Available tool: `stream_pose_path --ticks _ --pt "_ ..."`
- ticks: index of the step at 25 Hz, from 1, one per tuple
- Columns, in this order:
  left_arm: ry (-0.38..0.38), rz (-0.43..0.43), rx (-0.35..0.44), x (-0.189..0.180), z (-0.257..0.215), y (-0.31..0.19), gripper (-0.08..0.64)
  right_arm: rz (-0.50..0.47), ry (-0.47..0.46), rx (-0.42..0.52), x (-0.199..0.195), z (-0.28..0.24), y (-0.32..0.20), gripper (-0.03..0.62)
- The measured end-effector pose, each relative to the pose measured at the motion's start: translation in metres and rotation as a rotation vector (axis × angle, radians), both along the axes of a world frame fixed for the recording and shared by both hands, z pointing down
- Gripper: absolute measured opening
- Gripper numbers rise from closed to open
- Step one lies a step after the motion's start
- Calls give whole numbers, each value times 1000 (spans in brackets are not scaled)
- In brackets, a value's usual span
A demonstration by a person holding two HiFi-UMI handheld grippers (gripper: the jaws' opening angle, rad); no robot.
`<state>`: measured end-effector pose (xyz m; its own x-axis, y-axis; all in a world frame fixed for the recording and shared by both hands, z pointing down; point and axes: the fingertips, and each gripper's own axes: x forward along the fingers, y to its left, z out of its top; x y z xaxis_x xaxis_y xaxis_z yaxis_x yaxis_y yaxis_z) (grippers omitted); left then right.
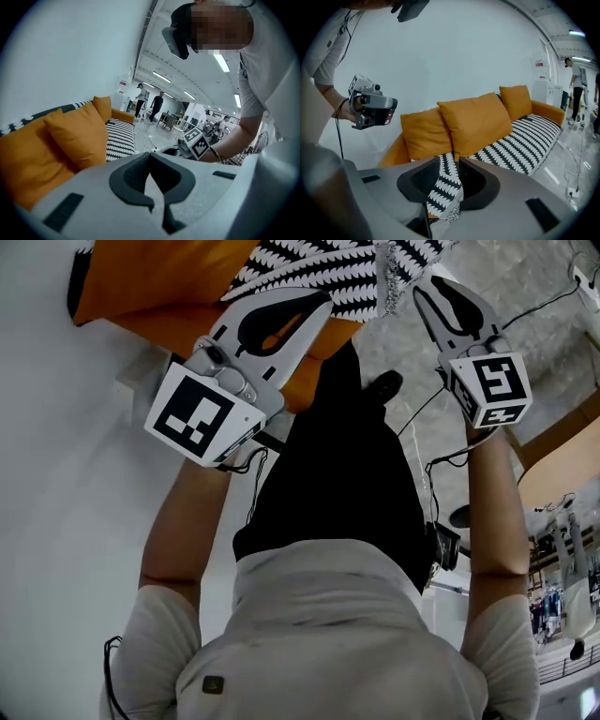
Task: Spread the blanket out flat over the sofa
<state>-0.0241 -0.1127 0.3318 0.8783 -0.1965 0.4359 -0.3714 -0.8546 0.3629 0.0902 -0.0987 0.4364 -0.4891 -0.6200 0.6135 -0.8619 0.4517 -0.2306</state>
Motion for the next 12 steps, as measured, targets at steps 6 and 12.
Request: stream_pose_path --ticks 6,12 --pt "-14 -25 -80 -10 69 -11 9 -96 26 -82 -5 92 -23 164" --pt "-72 -18 -152 -23 139 -11 9 -208 74 -134 -18 190 -45 166"
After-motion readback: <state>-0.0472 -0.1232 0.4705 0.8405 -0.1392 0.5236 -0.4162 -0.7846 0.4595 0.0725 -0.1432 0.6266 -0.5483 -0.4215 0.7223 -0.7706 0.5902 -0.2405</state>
